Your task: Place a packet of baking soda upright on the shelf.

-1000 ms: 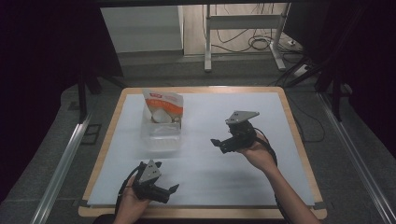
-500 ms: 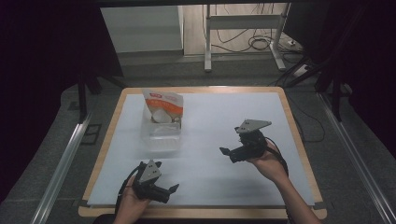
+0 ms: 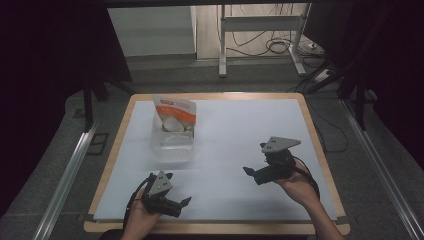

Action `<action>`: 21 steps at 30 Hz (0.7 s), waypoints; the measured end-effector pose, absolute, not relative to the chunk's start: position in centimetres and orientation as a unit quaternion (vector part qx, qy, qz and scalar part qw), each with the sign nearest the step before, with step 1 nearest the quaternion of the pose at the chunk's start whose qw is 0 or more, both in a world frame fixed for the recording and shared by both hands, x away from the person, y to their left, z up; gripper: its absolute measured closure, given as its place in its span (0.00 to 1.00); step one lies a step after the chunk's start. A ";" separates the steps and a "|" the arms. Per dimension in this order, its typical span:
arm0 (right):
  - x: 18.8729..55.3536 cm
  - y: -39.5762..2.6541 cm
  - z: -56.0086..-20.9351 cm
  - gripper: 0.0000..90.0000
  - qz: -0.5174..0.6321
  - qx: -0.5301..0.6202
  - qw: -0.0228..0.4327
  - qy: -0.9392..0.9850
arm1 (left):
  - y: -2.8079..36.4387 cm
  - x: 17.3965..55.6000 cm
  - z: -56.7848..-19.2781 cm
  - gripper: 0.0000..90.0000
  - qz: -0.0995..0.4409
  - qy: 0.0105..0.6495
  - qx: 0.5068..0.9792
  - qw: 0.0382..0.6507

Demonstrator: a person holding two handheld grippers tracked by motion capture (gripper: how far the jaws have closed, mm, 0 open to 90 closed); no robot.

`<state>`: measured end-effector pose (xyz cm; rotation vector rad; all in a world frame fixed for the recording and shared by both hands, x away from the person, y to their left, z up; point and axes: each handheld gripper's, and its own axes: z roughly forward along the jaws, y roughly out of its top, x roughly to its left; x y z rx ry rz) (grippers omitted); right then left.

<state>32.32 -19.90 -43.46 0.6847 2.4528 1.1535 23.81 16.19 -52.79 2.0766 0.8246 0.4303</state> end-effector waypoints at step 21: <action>30.3 -24.7 -45.5 0.00 0.426 0.305 0.182 0.832 | 16.2 23.8 -52.8 0.00 0.172 0.331 0.828 0.418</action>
